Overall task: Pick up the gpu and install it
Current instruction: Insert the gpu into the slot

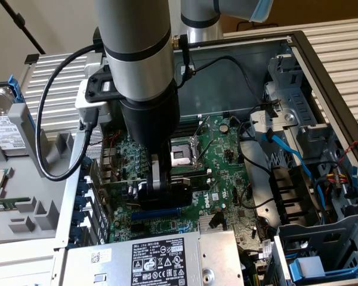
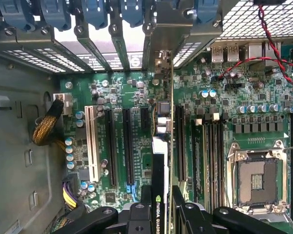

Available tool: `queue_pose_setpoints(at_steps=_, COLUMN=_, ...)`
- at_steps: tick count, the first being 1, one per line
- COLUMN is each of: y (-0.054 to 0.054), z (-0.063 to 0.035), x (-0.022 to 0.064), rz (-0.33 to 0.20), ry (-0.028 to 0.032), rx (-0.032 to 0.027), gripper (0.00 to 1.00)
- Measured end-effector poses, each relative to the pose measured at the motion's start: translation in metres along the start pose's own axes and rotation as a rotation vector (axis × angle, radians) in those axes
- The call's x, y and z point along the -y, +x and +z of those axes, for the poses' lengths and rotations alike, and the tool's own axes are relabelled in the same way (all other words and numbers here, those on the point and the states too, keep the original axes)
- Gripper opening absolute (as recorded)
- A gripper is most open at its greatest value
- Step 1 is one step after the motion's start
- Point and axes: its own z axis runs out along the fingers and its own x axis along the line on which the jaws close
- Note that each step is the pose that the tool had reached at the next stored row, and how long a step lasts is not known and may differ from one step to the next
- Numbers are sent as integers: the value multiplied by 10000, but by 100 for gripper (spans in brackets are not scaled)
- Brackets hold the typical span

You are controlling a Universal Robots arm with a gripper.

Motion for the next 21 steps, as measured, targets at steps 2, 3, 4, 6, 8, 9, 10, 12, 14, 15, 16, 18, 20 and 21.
queue_pose_setpoints(at_steps=2, y=1, z=3, x=-1, rz=11, ry=1, rx=-1, gripper=27)
queue_pose_setpoints(at_steps=3, y=1, z=4, x=-1, rz=14, ry=2, rx=-1, gripper=27)
queue_pose_setpoints(at_steps=4, y=1, z=4, x=-1, rz=18, ry=1, rx=-2, gripper=27)
queue_pose_setpoints(at_steps=6, y=0, z=6, x=-1, rz=30, ry=4, rx=0, gripper=27)
queue_pose_setpoints(at_steps=8, y=-1, z=6, x=-1, rz=47, ry=5, rx=-2, gripper=27)
queue_pose_setpoints(at_steps=9, y=-1, z=6, x=-2, rz=56, ry=5, rx=-3, gripper=27)
queue_pose_setpoints(at_steps=10, y=-1, z=6, x=-1, rz=65, ry=5, rx=-3, gripper=27)
queue_pose_setpoints(at_steps=12, y=-1, z=6, x=-2, rz=81, ry=5, rx=-4, gripper=27)
queue_pose_setpoints(at_steps=14, y=-1, z=6, x=-2, rz=95, ry=6, rx=-5, gripper=27)
queue_pose_setpoints(at_steps=15, y=-1, z=6, x=-2, rz=105, ry=7, rx=-6, gripper=27)
queue_pose_setpoints(at_steps=16, y=-1, z=6, x=-2, rz=120, ry=7, rx=-7, gripper=27)
queue_pose_setpoints(at_steps=18, y=-1, z=6, x=-4, rz=143, ry=8, rx=-8, gripper=27)
queue_pose_setpoints(at_steps=20, y=-2, z=6, x=-5, rz=165, ry=9, rx=-10, gripper=27)
queue_pose_setpoints(at_steps=21, y=-2, z=6, x=-6, rz=179, ry=10, rx=-11, gripper=27)
